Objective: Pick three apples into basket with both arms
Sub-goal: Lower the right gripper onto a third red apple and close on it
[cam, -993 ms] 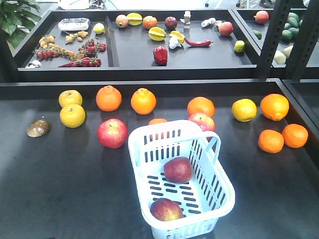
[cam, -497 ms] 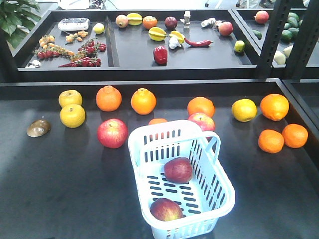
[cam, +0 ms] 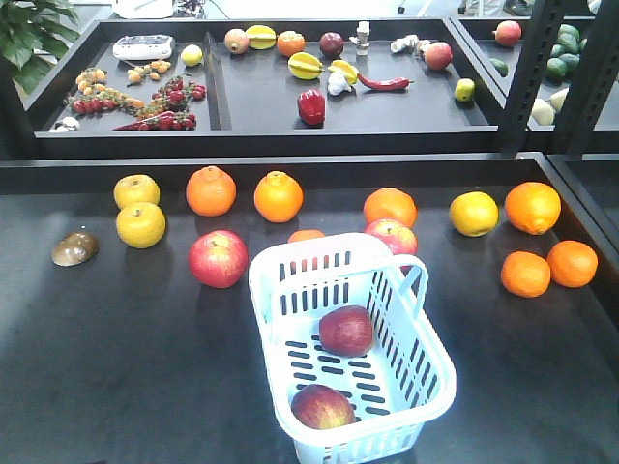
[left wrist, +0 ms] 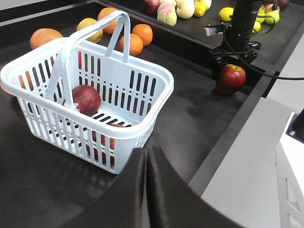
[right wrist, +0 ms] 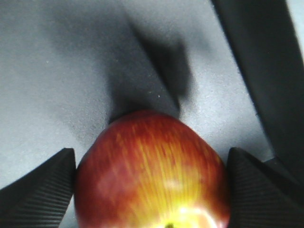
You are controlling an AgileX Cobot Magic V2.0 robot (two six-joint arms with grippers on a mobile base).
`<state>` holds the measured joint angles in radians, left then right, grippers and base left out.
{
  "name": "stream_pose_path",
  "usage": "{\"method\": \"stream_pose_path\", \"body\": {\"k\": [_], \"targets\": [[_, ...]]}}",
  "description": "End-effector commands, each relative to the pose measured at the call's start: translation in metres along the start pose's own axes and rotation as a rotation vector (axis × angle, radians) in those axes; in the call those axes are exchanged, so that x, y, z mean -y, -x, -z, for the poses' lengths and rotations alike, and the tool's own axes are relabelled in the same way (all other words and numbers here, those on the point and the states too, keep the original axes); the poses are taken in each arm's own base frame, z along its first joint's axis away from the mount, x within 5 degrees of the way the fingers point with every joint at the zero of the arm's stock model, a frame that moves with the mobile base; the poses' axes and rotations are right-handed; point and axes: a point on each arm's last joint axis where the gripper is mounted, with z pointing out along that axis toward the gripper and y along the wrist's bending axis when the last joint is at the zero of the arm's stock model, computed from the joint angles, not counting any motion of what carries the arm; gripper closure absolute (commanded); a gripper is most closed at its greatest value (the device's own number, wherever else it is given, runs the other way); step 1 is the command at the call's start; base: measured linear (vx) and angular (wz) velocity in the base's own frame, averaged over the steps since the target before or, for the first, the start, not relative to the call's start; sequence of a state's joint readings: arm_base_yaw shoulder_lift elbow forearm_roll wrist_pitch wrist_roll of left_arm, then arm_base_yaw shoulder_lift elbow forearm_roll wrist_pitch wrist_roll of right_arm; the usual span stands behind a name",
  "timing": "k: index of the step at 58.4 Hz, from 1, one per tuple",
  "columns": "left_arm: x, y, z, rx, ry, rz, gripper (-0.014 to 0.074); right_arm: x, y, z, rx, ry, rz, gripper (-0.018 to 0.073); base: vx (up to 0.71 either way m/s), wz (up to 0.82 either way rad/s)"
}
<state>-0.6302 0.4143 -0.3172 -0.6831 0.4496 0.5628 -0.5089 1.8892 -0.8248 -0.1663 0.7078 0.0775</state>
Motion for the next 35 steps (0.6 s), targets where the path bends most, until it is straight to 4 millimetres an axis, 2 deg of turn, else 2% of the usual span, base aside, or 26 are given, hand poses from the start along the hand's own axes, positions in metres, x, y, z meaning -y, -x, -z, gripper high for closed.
{"method": "stream_pose_path", "body": {"k": [1,7,11,18,29,35], "targets": [[-0.001,0.012,0.001,0.067,0.020,0.026,0.0602,0.004,0.003,0.011,0.036,-0.008,0.004,-0.0024,0.00,0.00],[-0.001,0.012,0.001,0.067,0.020,0.026,0.0602,0.003,0.002,0.013,0.026,0.002,-0.011,0.0025,0.00,0.00],[-0.001,0.012,0.001,0.067,0.020,0.026,0.0602,0.003,0.001,0.018,0.033,0.010,-0.021,0.0093,0.00,0.00],[-0.001,0.012,0.001,0.067,0.020,0.026,0.0602,0.001,-0.001,0.034,0.084,0.031,-0.009,0.0281,0.00,0.00],[-0.001,0.012,0.001,0.068,0.020,0.026,0.0602,-0.008,-0.008,0.076,0.256,0.149,0.047,0.0570,0.00,0.00],[-0.001,0.012,0.001,0.071,0.022,0.026,0.0602,-0.016,-0.016,0.102,0.354,0.233,0.080,0.0569,0.00,0.00]]}}
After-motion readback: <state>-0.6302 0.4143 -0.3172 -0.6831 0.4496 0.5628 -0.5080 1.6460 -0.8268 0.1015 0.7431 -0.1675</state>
